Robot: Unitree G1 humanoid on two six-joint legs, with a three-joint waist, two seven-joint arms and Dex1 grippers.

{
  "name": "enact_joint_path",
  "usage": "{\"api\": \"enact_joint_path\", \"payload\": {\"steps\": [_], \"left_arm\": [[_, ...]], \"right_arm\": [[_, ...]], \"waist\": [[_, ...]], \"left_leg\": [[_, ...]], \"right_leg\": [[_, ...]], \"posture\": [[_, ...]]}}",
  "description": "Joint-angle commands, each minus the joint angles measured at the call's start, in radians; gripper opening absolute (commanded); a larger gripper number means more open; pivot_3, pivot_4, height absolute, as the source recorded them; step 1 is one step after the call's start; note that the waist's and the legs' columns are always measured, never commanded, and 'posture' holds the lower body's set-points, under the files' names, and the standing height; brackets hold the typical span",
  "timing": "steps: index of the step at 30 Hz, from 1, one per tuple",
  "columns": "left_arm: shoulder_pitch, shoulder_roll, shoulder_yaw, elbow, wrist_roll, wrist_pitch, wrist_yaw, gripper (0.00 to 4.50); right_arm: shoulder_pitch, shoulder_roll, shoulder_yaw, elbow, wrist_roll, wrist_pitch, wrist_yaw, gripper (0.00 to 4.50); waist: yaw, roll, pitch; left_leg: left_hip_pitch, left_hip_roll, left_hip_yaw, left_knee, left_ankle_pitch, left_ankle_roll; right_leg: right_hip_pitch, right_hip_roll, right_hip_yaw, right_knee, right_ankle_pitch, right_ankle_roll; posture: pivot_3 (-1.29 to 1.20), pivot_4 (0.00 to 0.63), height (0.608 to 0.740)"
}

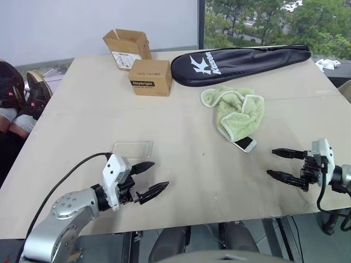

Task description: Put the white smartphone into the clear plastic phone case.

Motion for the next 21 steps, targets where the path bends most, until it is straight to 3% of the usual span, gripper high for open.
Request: {"api": "enact_joint_path", "payload": {"steps": [1, 16, 21], "left_arm": [[-0.020, -0.013, -0.009, 0.014, 0.019, -0.042, -0.021, 4.44], [-0.077, -0.044, -0.032, 0.053, 0.032, -0.047, -0.041, 4.44], [-0.138, -0.072, -0.012, 0.059, 0.014, -0.032, -0.002, 4.44]], "right_arm": [[-0.048, -0.007, -0.017, 0.021, 0.006, -0.019, 0.027, 4.50], [-0.099, 0.006, -0.012, 0.040, -0.021, -0.042, 0.030, 4.50], [-0.195, 0.067, 0.031, -0.001, -0.086, -0.035, -0.120, 4.50]], "waist": [[-0.001, 0.000, 0.000], [-0.003, 0.001, 0.001], [-0.007, 0.001, 0.001]], "left_leg": [[0.000, 0.000, 0.000, 0.000, 0.000, 0.000], [-0.002, 0.001, 0.000, -0.003, 0.000, -0.001], [-0.002, 0.002, 0.001, -0.003, 0.000, -0.001]], "right_leg": [[0.000, 0.000, 0.000, 0.000, 0.000, 0.000], [-0.003, 0.001, 0.000, -0.001, 0.001, -0.001], [-0.003, 0.001, 0.000, -0.001, 0.001, -0.001]], "posture": [[0.00, 0.150, 0.740], [0.00, 0.150, 0.740], [0.00, 0.150, 0.740]]}}
